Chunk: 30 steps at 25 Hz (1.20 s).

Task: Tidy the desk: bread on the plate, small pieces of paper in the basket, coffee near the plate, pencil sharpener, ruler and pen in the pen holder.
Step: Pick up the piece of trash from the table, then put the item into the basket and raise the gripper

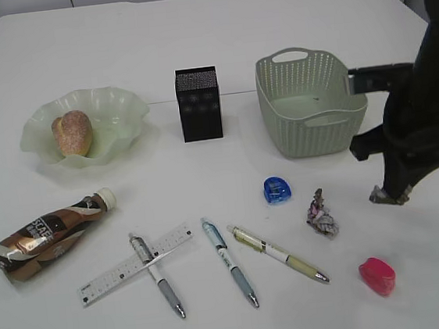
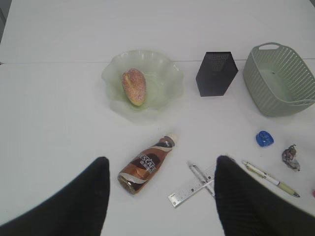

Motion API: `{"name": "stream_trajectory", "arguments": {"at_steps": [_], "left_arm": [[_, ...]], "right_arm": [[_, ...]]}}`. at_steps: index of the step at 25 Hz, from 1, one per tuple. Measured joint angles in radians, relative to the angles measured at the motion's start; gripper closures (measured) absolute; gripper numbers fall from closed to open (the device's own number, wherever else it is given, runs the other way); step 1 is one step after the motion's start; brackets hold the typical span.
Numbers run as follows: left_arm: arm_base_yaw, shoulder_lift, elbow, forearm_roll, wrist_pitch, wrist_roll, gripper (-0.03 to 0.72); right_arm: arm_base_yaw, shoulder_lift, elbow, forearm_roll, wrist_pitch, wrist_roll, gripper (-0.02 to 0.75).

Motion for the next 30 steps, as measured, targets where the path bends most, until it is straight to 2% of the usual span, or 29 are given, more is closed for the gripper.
{"name": "stream_trajectory", "arguments": {"at_steps": [6,12,18,25,30], "left_arm": [[0.000,0.000,0.000,0.000,0.000,0.000,0.208],[0.000,0.000,0.000,0.000,0.000,0.000,0.208],[0.000,0.000,0.000,-0.003,0.000,0.000,0.208],[0.000,0.000,0.000,-0.005,0.000,0.000,0.208],[0.000,0.000,0.000,-0.005,0.000,0.000,0.208]], "right_arm": [[0.000,-0.022,-0.227,-0.003,0.131,0.004,0.725],[0.000,-0.011,-0.478,-0.054,0.117,0.049,0.725],[0.000,0.119,-0.682,-0.092,0.106,0.072,0.725],[0.000,0.316,-0.830,-0.094,0.090,0.073,0.725],[0.000,0.420,-0.874,-0.094,0.050,0.084,0.725]]}}
